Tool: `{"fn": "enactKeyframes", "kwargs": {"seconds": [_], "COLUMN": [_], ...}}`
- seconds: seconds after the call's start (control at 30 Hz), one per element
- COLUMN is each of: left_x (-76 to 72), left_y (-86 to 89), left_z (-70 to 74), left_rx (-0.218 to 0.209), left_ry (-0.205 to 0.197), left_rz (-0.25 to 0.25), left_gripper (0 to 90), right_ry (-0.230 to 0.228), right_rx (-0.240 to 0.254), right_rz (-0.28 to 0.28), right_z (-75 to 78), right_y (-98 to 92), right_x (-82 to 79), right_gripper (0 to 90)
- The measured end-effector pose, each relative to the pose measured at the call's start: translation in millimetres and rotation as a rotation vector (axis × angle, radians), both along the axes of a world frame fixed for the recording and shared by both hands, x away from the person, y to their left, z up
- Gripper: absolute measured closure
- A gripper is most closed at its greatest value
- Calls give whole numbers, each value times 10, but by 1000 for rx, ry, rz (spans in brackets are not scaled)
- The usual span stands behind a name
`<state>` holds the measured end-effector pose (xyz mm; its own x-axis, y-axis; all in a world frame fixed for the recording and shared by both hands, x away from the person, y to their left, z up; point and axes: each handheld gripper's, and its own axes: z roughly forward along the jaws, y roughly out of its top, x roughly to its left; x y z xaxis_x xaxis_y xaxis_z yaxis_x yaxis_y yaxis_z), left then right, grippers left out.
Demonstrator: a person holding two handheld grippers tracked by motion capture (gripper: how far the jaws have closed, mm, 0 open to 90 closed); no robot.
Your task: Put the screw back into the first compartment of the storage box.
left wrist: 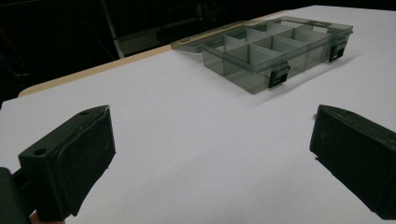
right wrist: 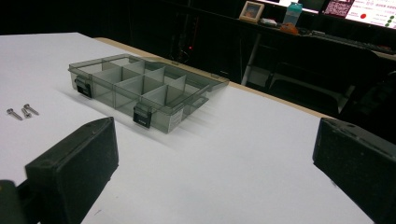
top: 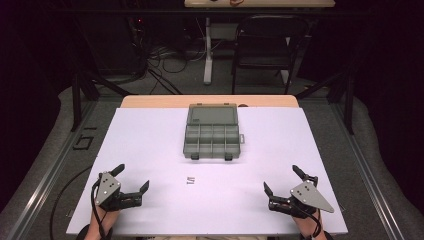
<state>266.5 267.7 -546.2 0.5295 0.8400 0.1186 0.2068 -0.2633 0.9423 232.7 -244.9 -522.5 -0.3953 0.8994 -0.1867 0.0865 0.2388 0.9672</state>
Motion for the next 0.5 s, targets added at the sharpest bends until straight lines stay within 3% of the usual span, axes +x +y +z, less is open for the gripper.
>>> {"fn": "enactKeyframes", "kwargs": {"seconds": [0.5], "left_x": [41], "left_y": [-78], "left_z": [-2], "left_rx": [-2], "left_ry": [18], "left_rz": [-26], "left_gripper": [0], "right_ry": [7], "right_rx": [-2], "right_rz": [0], "right_z": [-2], "right_y": [6], "right_x": [7], "right_gripper": [0]}}
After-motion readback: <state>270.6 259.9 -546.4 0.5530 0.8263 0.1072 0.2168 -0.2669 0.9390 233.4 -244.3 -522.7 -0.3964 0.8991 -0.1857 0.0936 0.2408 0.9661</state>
